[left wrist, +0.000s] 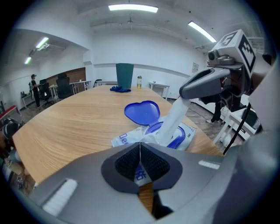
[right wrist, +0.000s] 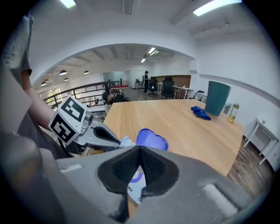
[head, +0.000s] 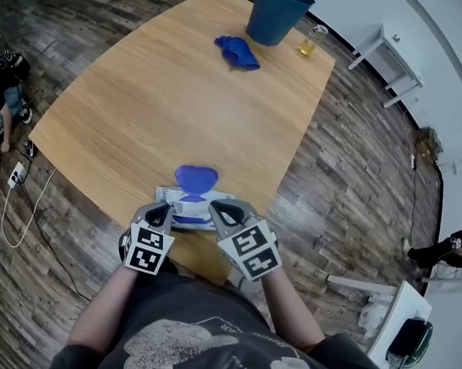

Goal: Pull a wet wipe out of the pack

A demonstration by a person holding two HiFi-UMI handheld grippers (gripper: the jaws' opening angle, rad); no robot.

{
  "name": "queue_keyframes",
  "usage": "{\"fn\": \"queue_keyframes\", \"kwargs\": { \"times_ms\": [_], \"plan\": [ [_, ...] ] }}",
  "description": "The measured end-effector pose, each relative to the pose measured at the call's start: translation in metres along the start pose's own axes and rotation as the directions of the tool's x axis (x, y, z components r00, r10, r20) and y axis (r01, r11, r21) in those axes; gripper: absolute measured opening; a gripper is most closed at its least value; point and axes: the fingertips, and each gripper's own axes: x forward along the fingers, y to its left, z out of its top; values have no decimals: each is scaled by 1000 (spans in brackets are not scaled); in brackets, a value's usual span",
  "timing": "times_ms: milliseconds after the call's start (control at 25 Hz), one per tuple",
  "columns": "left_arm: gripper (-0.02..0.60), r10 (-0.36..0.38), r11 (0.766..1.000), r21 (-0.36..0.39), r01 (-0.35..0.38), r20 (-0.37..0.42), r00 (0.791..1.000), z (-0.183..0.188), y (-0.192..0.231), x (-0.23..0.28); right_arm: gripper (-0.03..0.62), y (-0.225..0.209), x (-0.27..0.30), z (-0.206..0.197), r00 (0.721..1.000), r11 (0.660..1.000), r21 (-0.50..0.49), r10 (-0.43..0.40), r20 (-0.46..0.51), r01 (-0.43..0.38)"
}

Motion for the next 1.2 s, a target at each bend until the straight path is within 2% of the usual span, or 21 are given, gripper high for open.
{"fn": "queue_keyframes", "kwargs": {
  "times_ms": [160,320,480,600,760,880,960,1200],
  "plan": [
    [25,8,1000,-10,-8,11,1000,0,2,-1,-6,-28,-21,3,996,996,42,-77,46,75],
    [33,28,999,-31,-27,40,999,2,6,-3,-6,-44,-38,8,989,990,94,-116,87,108],
    [47,30,999,-31,-28,76,997,11,10,-9,-6,-52,-46,13,983,986,106,-143,112,131],
    [72,43,999,-37,-38,136,990,26,15,-21,-6,-52,-52,19,977,982,117,-163,136,147],
    [59,66,998,-21,-63,247,967,50,26,-41,-6,-51,-56,27,965,973,148,-200,172,175],
    [18,38,999,-29,-31,307,951,70,31,-52,-6,-49,-58,32,956,963,186,-230,180,197],
    [18,12,999,-40,1,328,945,78,33,-56,-6,-46,-59,33,951,955,207,-252,179,214],
    [18,-55,997,-33,71,335,940,69,25,-59,-6,-41,-74,37,923,932,244,-321,210,269]
  ]
}}
